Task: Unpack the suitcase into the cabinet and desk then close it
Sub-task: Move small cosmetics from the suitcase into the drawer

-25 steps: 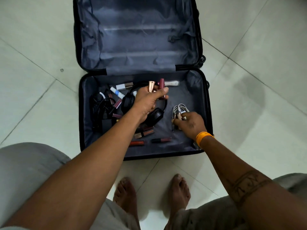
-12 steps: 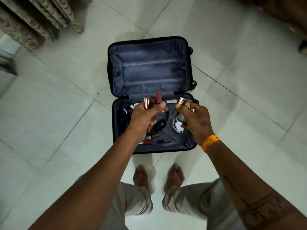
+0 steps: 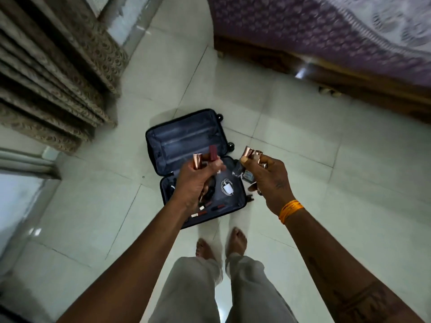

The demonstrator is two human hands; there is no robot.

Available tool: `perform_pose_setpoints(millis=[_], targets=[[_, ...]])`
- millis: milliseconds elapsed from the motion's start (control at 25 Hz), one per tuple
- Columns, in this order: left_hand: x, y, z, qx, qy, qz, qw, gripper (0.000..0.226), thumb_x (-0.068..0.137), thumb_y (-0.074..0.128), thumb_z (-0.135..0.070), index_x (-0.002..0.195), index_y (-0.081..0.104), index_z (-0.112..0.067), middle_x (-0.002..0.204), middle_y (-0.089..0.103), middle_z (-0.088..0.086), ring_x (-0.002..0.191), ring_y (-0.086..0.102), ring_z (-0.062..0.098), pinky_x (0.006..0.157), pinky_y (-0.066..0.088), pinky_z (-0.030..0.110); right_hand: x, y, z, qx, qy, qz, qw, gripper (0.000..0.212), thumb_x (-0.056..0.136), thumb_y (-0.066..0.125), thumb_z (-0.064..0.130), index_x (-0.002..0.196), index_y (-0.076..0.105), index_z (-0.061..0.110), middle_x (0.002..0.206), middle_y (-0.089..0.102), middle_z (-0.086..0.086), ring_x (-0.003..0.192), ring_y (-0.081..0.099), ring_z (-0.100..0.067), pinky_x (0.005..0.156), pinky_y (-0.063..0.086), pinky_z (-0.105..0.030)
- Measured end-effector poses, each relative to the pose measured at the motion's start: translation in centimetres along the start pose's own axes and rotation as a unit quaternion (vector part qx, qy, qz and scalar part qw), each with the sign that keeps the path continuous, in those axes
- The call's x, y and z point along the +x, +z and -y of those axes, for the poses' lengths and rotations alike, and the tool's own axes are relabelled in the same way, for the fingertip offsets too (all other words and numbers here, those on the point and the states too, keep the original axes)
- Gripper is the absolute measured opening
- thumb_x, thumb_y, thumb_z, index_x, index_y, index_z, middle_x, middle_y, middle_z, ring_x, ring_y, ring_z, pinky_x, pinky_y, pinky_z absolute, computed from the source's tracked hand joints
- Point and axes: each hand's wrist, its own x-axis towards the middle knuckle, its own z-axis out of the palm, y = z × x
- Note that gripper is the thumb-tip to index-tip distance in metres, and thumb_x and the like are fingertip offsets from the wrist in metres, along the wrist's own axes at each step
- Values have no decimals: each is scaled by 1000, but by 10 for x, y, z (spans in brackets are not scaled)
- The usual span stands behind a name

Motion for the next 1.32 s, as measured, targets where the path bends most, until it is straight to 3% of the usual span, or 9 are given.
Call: perform_pose_setpoints(millis=[120, 320, 440, 640, 720, 800, 960, 1240, 1320], targets=[[-43, 37, -48, 34, 37, 23, 998, 19, 90, 80, -23, 105, 73, -14, 105, 78, 20, 44, 45, 4, 41, 35, 18, -50, -37, 42, 9, -30, -42, 999, 16, 97, 73, 25, 83, 79, 19, 66, 68, 2, 55, 58, -8, 43, 46, -21], [-91, 88, -72, 23, 61, 105, 992, 17, 88, 81, -14, 102, 74, -14, 80, 74, -3, 55, 59, 1, 51, 43, 13, -128, -79, 62, 40, -53, -136, 989, 20, 96, 73, 24, 77, 78, 19, 60, 66, 7, 53, 55, -8, 45, 45, -23], [-111, 119, -67, 78, 47, 184, 979, 24, 86, 83, -23, 108, 76, -17, 79, 76, -1, 50, 45, 11, 46, 35, 22, -177, -93, 49, 76, -39, -239, 967, 18, 95, 74, 25, 82, 79, 13, 62, 66, 5, 53, 56, -8, 46, 46, -24], [-163, 171, -49, 149, 47, 362, 919, 26, 87, 83, -26, 112, 78, -20, 81, 75, 2, 47, 40, 12, 45, 33, 24, -266, -120, 21, 128, -31, -384, 914, 24, 95, 73, 27, 76, 77, 14, 64, 62, 3, 58, 54, -13, 49, 45, -25], [-183, 192, -43, 150, 44, 426, 891, 34, 83, 85, -31, 113, 77, -17, 78, 73, 0, 46, 38, 12, 44, 31, 24, -297, -129, 15, 133, -38, -417, 898, 30, 96, 71, 27, 68, 77, 22, 61, 63, 7, 58, 53, -11, 49, 45, -24], [-216, 223, -29, 168, 36, 489, 855, 40, 80, 86, -32, 114, 76, -13, 75, 72, -2, 46, 38, 12, 43, 30, 24, -340, -144, 5, 147, -30, -481, 864, 35, 97, 69, 28, 64, 77, 28, 61, 66, 9, 60, 55, -11, 51, 46, -24], [-298, 284, 5, 214, 30, 573, 791, 24, 88, 82, -23, 107, 74, -10, 70, 70, -2, 48, 36, 16, 44, 29, 24, -428, -177, -19, 173, -43, -576, 798, 38, 99, 67, 27, 64, 77, 35, 61, 67, 10, 57, 53, -7, 50, 45, -24], [-457, 377, 104, 232, -11, 680, 695, 42, 73, 91, -34, 104, 74, -12, 68, 67, -3, 45, 35, 12, 42, 27, 22, -574, -253, -102, 245, -30, -710, 659, 30, 95, 73, 29, 66, 77, 22, 64, 59, -2, 53, 49, -10, 45, 41, -20], [-499, 399, 136, 239, -12, 694, 679, 45, 72, 86, -37, 105, 74, -10, 70, 68, -2, 45, 35, 13, 43, 28, 23, -611, -277, -127, 256, -28, -729, 634, 25, 94, 74, 32, 74, 78, 17, 66, 61, -3, 52, 51, -8, 47, 43, -20]])
